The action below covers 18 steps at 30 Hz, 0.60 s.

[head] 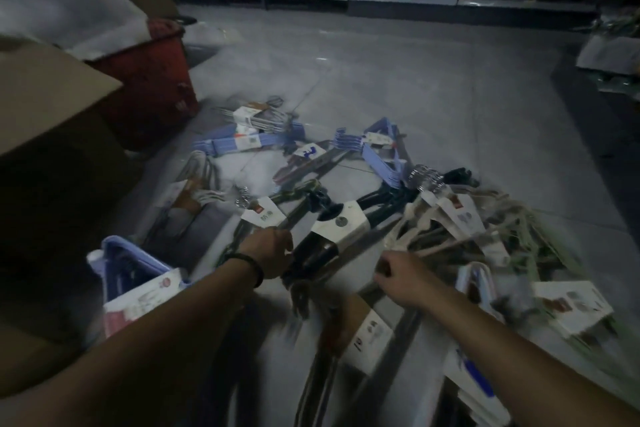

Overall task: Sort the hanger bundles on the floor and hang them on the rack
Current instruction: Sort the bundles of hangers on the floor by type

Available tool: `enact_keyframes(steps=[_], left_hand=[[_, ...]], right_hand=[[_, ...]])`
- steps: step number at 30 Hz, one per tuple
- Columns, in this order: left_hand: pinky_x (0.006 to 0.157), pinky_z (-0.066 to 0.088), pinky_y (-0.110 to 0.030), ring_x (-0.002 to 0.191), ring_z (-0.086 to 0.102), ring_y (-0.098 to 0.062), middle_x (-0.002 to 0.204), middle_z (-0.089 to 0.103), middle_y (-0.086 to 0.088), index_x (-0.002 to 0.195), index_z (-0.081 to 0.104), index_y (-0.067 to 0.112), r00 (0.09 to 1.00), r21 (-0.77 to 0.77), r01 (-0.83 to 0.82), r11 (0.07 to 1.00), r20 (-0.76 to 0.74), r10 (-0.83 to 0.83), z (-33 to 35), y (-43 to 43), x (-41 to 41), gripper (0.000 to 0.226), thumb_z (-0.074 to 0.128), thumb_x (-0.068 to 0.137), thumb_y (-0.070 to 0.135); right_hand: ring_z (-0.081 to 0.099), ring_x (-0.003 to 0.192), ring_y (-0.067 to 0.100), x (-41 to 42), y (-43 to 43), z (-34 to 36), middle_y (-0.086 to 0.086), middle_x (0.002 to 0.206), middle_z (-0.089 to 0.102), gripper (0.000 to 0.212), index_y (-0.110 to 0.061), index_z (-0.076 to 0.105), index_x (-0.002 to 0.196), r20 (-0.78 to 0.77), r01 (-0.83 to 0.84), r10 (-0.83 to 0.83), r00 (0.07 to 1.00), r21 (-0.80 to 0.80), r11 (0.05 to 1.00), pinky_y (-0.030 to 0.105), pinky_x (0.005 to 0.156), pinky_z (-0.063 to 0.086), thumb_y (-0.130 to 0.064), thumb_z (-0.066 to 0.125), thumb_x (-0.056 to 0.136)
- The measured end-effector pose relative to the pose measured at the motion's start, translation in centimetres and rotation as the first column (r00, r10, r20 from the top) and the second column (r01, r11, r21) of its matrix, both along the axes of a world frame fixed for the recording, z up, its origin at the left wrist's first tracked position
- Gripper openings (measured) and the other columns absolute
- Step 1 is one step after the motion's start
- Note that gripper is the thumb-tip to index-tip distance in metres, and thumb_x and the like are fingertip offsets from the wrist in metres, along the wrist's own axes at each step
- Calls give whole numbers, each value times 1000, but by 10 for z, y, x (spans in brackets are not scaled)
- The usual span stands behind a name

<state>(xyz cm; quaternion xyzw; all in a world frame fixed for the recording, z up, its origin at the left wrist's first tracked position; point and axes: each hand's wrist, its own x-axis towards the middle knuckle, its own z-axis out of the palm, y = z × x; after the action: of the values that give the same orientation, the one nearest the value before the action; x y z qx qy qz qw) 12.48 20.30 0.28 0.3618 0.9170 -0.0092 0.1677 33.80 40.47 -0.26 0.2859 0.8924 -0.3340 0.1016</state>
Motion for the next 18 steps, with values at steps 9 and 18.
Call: enact_keyframes(steps=[9, 18], left_hand=[[110, 47, -42, 135, 55, -39, 150, 54, -18, 150, 47, 16, 938, 7, -313, 950, 158, 308, -33, -44, -97, 62, 56, 100, 51], [121, 31, -55, 148, 31, -46, 162, 26, -25, 159, 22, 4, 634, 53, -770, 636, 175, 753, -55, -93, -207, 90, 66, 94, 49]], right_hand=[[61, 88, 11, -109, -52, -20, -3, 101, 64, 16, -23, 58, 106, -98, -66, 74, 992, 79, 995, 27, 71, 50, -34, 66, 97], [56, 122, 24, -187, -84, -49, 5, 136, 56, 50, -21, 50, 140, 82, -153, 139, 987, 198, 968, 36, 103, 50, -43, 64, 97]])
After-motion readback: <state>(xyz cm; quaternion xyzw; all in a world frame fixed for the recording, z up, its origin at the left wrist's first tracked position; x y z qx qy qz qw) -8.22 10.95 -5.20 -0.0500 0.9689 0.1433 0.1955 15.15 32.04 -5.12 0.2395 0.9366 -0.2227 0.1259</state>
